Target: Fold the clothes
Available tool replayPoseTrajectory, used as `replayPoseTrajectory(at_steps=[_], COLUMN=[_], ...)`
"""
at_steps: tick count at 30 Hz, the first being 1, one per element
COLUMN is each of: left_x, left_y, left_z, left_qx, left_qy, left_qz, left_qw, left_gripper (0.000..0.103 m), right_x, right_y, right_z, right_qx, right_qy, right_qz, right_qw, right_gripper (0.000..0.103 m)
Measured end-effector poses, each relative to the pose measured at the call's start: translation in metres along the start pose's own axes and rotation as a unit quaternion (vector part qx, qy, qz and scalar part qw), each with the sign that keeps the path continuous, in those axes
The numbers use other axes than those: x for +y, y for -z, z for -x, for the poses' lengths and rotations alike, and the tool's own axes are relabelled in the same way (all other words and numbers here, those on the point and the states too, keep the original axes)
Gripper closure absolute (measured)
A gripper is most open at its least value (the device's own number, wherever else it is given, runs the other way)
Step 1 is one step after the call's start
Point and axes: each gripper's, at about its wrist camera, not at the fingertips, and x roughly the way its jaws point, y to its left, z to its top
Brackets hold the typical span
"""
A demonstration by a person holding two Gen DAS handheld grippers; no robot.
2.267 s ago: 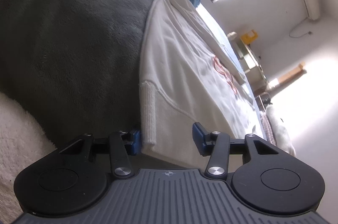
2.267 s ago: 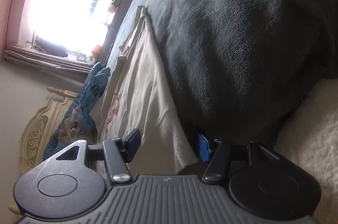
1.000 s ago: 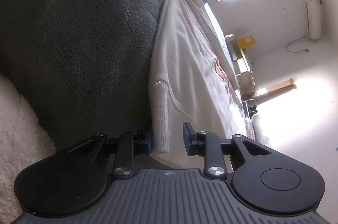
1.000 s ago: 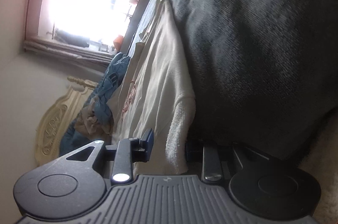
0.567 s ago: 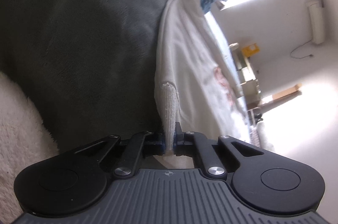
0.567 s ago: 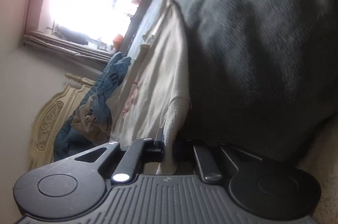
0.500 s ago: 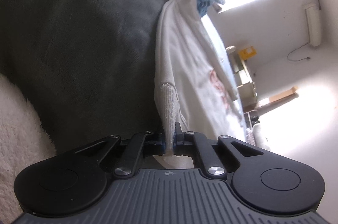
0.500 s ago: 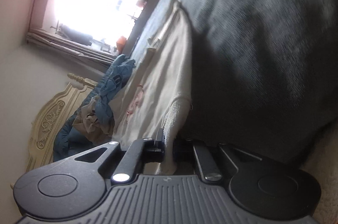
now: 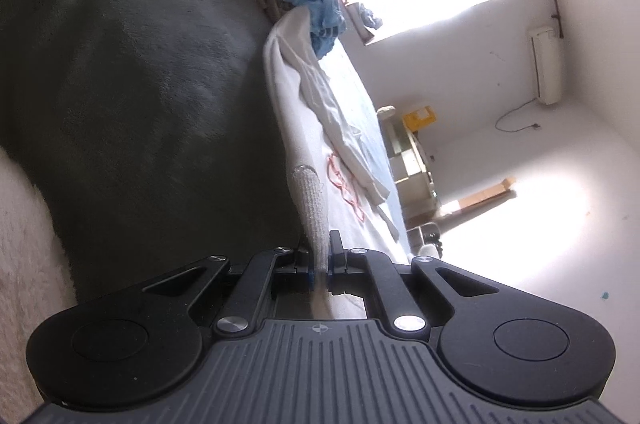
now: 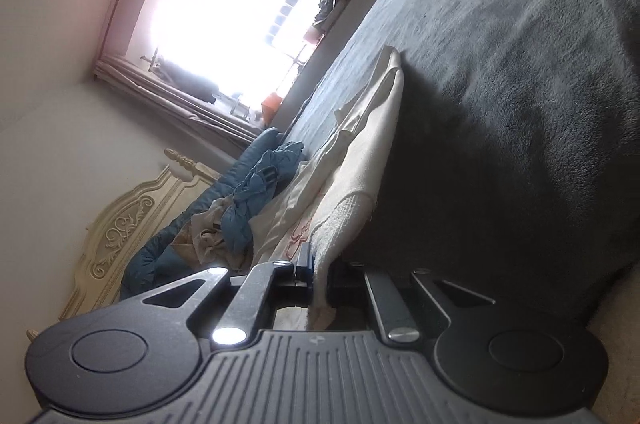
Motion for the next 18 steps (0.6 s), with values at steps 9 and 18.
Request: replayPoseTrajectory(at_steps=[9, 18], left_x=[-0.002, -0.012], left_y=[0.005, 0.015], left_z=[0.024, 0.040], left_qx=[-0.012, -0.023], left_qy=[0.011, 0.021], left_qz=[0.001, 0.007], left_qw=[0.9999, 0.9995], left_gripper=[0.100, 0.100], right_x=[0.012, 0.025], right_y=[0.004, 0.014], right_z=[0.027, 0.064], right_qx=[-0.016, -0.020], right_qy=[-0.013, -0.007], right_qz=[0.011, 0.012], right_qw=[1.000, 1.000], right_gripper=[0.096, 0.096])
